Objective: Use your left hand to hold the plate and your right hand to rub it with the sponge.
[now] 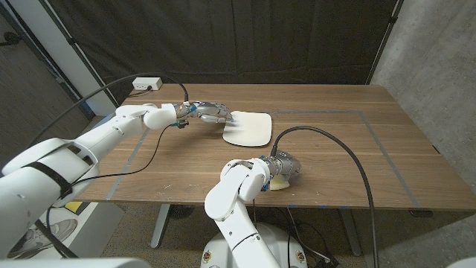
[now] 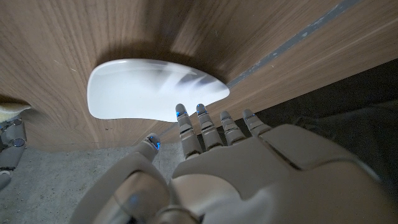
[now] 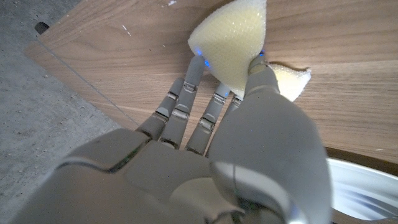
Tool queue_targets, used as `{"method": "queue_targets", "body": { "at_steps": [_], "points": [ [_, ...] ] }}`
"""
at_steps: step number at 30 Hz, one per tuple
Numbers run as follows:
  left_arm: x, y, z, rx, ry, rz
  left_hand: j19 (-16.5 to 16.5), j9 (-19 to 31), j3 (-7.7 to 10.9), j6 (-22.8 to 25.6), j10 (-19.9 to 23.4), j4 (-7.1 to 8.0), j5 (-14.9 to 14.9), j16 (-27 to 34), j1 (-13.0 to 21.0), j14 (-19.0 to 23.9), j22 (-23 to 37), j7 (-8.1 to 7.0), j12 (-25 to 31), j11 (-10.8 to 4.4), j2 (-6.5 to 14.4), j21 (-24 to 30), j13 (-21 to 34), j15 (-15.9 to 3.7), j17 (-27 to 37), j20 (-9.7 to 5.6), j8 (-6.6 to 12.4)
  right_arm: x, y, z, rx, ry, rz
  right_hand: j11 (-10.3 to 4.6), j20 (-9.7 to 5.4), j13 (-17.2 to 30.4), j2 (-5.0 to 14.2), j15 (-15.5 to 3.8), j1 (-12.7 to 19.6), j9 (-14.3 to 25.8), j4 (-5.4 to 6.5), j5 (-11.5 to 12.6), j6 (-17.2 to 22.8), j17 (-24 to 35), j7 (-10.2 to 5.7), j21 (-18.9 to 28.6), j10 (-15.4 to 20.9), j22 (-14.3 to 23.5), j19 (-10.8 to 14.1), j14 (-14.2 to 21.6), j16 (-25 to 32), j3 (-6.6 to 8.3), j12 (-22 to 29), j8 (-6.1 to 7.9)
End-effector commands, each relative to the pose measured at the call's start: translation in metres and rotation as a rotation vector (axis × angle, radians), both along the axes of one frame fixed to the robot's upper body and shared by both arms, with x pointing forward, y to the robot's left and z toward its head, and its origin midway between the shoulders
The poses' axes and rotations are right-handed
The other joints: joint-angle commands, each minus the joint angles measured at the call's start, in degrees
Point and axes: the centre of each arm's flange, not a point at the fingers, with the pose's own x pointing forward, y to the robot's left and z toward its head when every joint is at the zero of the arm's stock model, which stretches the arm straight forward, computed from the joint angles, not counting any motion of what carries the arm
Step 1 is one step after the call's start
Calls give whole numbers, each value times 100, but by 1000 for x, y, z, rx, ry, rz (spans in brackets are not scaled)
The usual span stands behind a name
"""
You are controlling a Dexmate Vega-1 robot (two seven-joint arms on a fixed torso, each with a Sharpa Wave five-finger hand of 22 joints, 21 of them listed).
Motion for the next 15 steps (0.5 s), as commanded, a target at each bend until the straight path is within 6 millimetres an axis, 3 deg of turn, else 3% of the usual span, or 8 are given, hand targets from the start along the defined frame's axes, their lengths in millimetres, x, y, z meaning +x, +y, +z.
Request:
{"method": "queue_targets", "body": {
  "at_steps": [1, 15],
  "points": [
    [-4, 1, -2, 1, 3, 2, -50, 20, -22, -8, -30, 10, 20, 0, -17, 5, 18, 17, 4, -2, 47, -17, 23, -136, 11, 31, -16, -5, -1, 4, -23, -103, -5, 9, -300, -14, 32, -964, 115, -57, 16, 46, -79, -14, 5, 87, -86, 41, 43, 64, -8, -60, -39, -130],
    [-9, 4, -9, 25, -5, 30, -65, 21, -12, 286, 102, -9, 32, 16, -82, 58, 15, 64, 46, -54, 59, -20, 23, -136, 2, 40, 104, -14, -16, 42, -110, -323, -42, 14, -264, -105, 128, -968, 40, -104, 116, 32, -60, -36, 1, 192, -37, 50, 49, 66, -26, -118, -124, -210]
  ]
}}
